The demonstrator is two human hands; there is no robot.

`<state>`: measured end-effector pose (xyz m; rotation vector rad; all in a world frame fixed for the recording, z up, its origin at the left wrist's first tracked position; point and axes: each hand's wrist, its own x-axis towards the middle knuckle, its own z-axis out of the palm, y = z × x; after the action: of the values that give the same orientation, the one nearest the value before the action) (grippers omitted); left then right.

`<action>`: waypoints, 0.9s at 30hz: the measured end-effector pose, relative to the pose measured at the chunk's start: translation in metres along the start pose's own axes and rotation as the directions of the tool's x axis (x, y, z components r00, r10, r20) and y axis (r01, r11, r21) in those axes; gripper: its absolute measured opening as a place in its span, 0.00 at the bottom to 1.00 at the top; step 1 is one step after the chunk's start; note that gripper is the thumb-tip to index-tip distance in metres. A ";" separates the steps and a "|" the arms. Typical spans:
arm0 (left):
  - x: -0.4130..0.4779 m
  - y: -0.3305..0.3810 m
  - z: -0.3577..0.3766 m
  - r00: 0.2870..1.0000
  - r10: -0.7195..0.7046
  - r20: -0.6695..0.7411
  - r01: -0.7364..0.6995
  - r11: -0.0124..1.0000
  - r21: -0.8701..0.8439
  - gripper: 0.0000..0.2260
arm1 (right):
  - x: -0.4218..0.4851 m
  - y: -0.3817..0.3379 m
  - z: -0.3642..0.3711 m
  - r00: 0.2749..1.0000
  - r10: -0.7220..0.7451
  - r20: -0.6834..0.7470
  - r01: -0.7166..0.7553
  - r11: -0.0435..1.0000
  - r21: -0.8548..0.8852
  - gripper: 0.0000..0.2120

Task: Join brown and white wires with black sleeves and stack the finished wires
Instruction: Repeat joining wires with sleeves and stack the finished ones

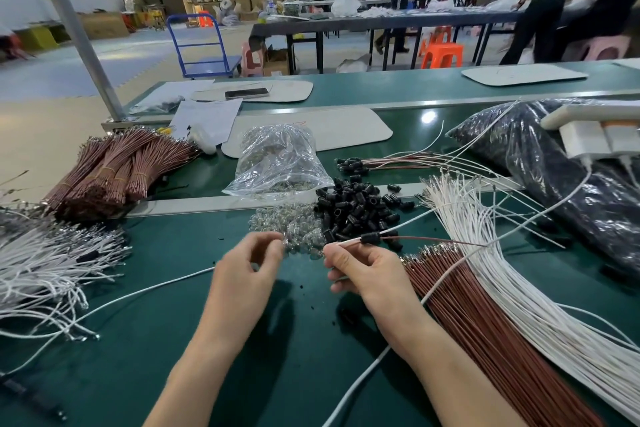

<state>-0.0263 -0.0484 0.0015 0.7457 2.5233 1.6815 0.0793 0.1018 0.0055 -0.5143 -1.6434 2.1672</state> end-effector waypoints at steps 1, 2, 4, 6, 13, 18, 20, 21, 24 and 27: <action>0.001 -0.005 -0.005 0.996 0.046 -0.082 -0.030 0.982 0.185 0.05 | 0.000 0.000 -0.001 1.000 0.008 -0.004 -0.008 1.000 0.016 0.04; 0.002 -0.009 -0.009 0.990 0.074 -0.118 -0.029 0.938 0.345 0.07 | 0.000 0.000 -0.001 1.000 0.014 -0.006 -0.014 0.999 0.028 0.05; 0.002 -0.016 -0.011 0.991 0.056 -0.118 0.018 0.838 0.546 0.12 | 0.000 -0.001 -0.002 1.000 0.021 -0.009 -0.020 0.998 0.058 0.07; 0.002 -0.019 -0.007 0.996 0.037 -0.086 0.026 0.776 0.630 0.14 | -0.001 -0.002 -0.002 1.000 0.026 -0.006 -0.025 0.996 0.090 0.09; 0.001 -0.017 -0.008 0.993 0.100 -0.066 -0.035 0.767 0.640 0.09 | -0.002 -0.006 -0.002 1.000 0.028 0.011 -0.029 0.994 0.102 0.09; 0.001 -0.017 -0.010 0.997 0.081 -0.010 -0.053 0.737 0.674 0.09 | -0.002 -0.006 -0.003 0.999 0.032 0.013 -0.033 0.993 0.116 0.08; 0.001 -0.015 -0.012 0.995 0.103 0.002 -0.079 0.747 0.661 0.07 | -0.002 -0.006 -0.003 0.999 0.038 0.012 -0.039 0.992 0.123 0.08; 0.001 -0.013 -0.011 0.991 0.131 0.006 -0.104 0.758 0.644 0.06 | -0.002 -0.007 -0.003 0.999 0.043 0.011 -0.044 0.990 0.131 0.08; -0.004 0.001 -0.005 0.986 0.167 -0.016 -0.151 0.924 0.352 0.03 | -0.001 -0.006 -0.002 0.999 0.052 0.014 -0.054 0.986 0.159 0.09; -0.014 0.019 0.013 0.997 0.057 0.058 -0.051 0.994 -0.093 0.06 | 0.000 -0.004 0.000 0.998 0.055 0.018 -0.057 0.981 0.187 0.09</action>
<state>-0.0030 -0.0367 0.0094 0.8507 2.3897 1.7491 0.0796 0.1031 0.0094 -0.4975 -1.4267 2.3407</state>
